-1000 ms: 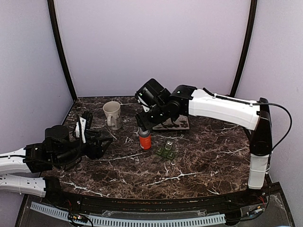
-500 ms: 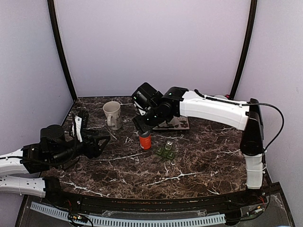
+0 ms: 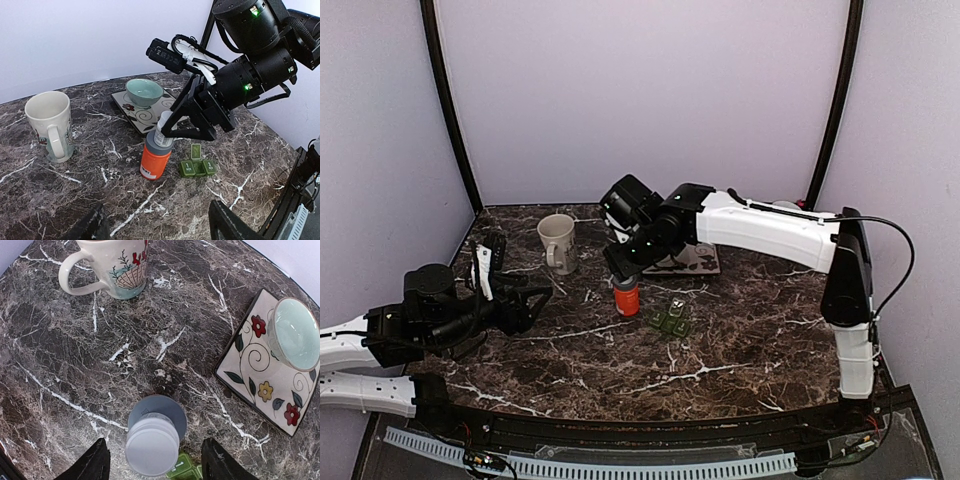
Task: Sort the pills into containers
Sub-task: Pick up the pill bottle.
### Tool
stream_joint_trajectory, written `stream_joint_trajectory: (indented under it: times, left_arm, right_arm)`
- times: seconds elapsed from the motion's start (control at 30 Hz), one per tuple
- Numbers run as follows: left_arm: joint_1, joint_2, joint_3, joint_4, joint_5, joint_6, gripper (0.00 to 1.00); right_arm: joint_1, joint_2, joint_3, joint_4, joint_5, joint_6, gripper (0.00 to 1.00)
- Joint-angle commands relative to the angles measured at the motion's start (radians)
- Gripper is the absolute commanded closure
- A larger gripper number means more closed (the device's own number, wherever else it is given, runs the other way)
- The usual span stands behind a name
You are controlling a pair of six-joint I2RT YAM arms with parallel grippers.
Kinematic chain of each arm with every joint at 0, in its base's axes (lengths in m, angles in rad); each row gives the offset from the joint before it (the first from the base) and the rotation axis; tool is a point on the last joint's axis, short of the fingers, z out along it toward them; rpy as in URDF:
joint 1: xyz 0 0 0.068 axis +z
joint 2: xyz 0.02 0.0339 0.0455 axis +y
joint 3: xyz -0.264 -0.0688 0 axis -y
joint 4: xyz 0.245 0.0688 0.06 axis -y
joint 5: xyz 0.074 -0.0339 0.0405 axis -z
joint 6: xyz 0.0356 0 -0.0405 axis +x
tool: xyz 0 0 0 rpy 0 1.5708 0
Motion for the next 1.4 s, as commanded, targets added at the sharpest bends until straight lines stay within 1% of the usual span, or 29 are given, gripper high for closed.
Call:
stream_joint_trajectory:
  times: [0.0, 0.13, 0.27, 0.43, 0.6, 0.83, 0.93, 1.0, 1.17, 1.27, 1.37]
  left_arm:
    - [0.005, -0.01, -0.016, -0.016, -0.002, -0.006, 0.3]
    - [0.005, -0.012, -0.018, -0.016, -0.004, -0.005, 0.3]
    - [0.005, -0.013, -0.019, -0.016, -0.007, -0.005, 0.3]
    - [0.005, -0.014, -0.021, -0.017, -0.008, -0.005, 0.3]
    - [0.005, -0.016, -0.022, -0.019, -0.01, -0.009, 0.3]
    - [0.007, -0.018, -0.013, -0.025, -0.009, -0.027, 0.29]
    - [0.007, -0.008, -0.009, -0.012, 0.004, -0.041, 0.28]
    - [0.007, 0.007, -0.007, 0.009, 0.019, -0.049, 0.28]
    - [0.013, 0.078, 0.002, 0.085, 0.086, -0.076, 0.22]
    - [0.042, 0.139, 0.005, 0.177, 0.198, -0.103, 0.19]
    - [0.079, 0.222, 0.018, 0.258, 0.307, -0.14, 0.17]
  right_arm:
    - [-0.01, 0.024, 0.031, 0.017, -0.02, -0.008, 0.39]
    - [-0.013, 0.026, 0.025, 0.028, -0.03, -0.013, 0.42]
    - [-0.018, 0.03, 0.026, 0.032, -0.038, -0.012, 0.48]
    - [-0.022, 0.033, 0.023, 0.04, -0.049, -0.015, 0.57]
    - [-0.026, 0.031, 0.008, 0.052, -0.06, -0.015, 0.7]
    - [-0.026, -0.021, -0.054, 0.108, -0.069, -0.013, 0.83]
    - [-0.026, -0.063, -0.113, 0.154, -0.082, -0.008, 0.87]
    - [-0.026, -0.1, -0.159, 0.189, -0.09, -0.005, 0.87]
    - [-0.028, -0.224, -0.298, 0.297, -0.127, 0.011, 0.89]
    - [-0.034, -0.332, -0.405, 0.38, -0.167, 0.033, 0.9]
    - [-0.046, -0.436, -0.528, 0.484, -0.213, 0.064, 0.91]
